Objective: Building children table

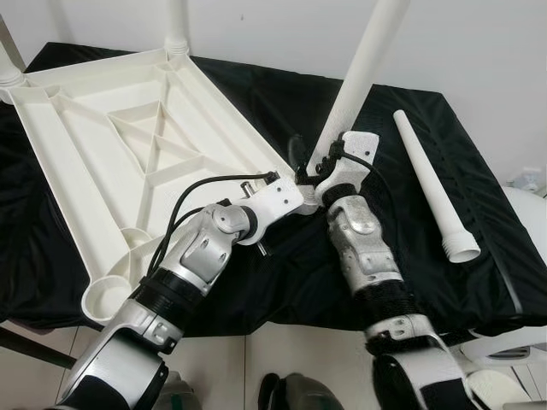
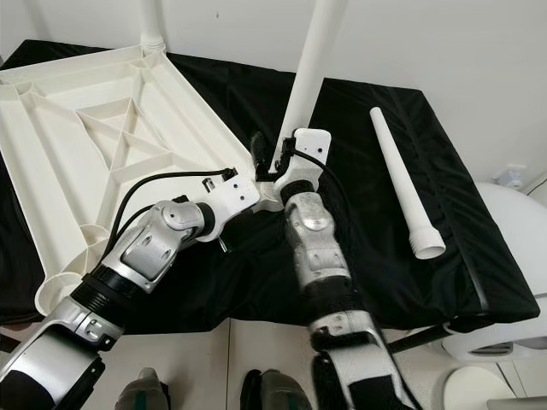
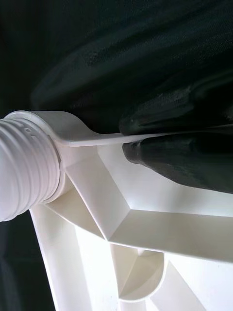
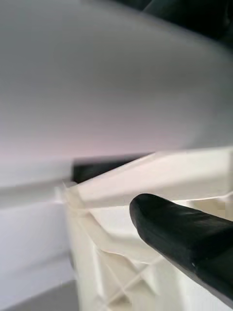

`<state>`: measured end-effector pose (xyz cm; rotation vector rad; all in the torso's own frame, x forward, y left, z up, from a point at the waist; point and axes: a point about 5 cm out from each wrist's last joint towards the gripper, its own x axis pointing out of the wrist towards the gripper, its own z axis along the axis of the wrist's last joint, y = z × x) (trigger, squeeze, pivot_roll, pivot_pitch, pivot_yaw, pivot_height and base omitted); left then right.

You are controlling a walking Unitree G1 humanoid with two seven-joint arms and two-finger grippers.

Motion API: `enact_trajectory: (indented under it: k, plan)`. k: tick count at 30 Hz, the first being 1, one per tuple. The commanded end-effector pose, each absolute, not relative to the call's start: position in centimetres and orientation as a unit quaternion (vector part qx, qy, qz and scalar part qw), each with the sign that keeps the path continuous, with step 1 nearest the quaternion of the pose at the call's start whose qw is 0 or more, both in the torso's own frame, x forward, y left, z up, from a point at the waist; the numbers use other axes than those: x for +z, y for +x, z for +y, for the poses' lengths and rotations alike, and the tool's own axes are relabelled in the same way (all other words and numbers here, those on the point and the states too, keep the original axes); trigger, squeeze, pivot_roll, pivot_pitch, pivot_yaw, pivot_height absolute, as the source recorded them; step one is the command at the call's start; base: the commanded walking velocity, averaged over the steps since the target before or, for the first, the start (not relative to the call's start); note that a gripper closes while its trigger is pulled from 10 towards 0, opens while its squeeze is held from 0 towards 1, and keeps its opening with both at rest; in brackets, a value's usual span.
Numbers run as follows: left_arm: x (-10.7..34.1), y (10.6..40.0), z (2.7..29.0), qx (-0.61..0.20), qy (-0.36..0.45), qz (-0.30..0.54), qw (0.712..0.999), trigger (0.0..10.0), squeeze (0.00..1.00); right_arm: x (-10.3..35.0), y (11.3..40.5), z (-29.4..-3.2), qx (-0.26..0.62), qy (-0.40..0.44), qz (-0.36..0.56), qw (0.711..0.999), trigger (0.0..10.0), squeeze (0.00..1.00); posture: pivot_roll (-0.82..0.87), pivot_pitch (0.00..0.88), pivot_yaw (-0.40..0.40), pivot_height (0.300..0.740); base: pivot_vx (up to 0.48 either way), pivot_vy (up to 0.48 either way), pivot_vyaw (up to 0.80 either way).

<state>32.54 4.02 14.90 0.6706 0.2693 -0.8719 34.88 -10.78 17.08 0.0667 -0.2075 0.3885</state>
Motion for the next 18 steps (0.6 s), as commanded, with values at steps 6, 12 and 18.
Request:
enact_trajectory:
  k: [6,12,18]
  plan:
    - [13.7,32.2,4.1,-0.427,0.321,0.153,0.831,10.0,0.00,15.8,34.6,-12.7,0.268,-0.009,-0.075,0.961,10.0,0.00,0.07,0.036,-0.113,0.740,0.000,0.000,0.00]
    - [13.8,32.2,4.0,-0.428,0.321,0.150,0.831,10.0,0.00,15.4,35.5,-15.8,0.291,-0.054,-0.052,0.954,10.0,0.00,0.07,0.033,-0.106,0.740,0.000,0.000,0.00]
    - [13.8,32.2,3.8,-0.432,0.322,0.149,0.829,10.0,0.00,15.9,36.3,-16.5,0.324,-0.049,-0.038,0.944,10.0,0.00,0.07,0.030,-0.098,0.740,0.000,0.000,0.00]
